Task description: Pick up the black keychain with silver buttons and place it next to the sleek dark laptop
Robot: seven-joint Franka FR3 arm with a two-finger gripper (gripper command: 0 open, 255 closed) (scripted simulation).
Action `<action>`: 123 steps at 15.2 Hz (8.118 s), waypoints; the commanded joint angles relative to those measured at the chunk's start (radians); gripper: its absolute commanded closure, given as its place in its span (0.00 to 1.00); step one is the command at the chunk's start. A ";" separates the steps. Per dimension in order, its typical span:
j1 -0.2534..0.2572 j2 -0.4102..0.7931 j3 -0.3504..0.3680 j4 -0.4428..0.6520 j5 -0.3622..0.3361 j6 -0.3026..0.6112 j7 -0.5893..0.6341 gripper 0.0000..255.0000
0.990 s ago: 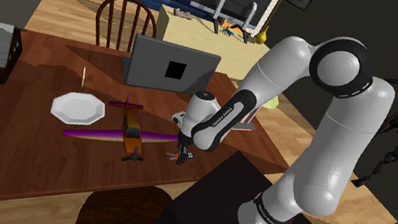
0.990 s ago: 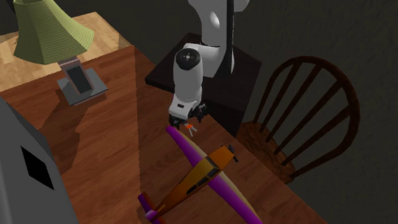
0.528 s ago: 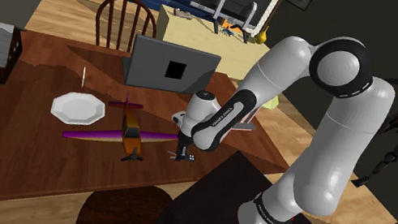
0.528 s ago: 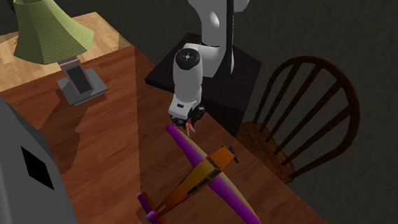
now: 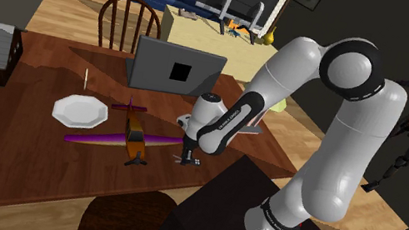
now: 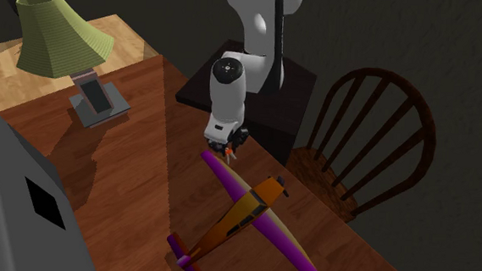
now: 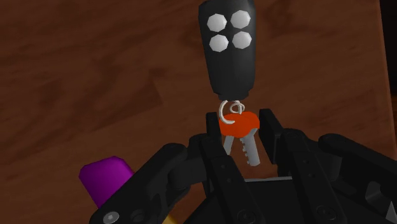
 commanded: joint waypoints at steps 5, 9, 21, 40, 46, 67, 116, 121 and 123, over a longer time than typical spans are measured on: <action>-0.003 -0.097 0.004 -0.020 0.005 -0.079 -0.007 1.00; -0.004 -0.167 0.006 -0.028 0.010 -0.140 -0.011 1.00; -0.004 -0.360 0.009 -0.029 0.021 -0.332 -0.022 1.00; -0.001 -0.593 0.010 0.047 0.029 -0.641 -0.032 1.00; -0.001 -0.644 0.010 0.090 0.031 -0.735 -0.034 1.00; 0.001 -0.744 0.012 0.296 0.035 -1.042 -0.040 1.00; -0.074 0.340 -0.044 1.461 0.072 -1.120 -0.170 1.00; -0.073 0.348 -0.043 1.407 0.072 -1.058 -0.169 1.00; -0.073 0.353 -0.043 1.389 0.073 -1.035 -0.169 1.00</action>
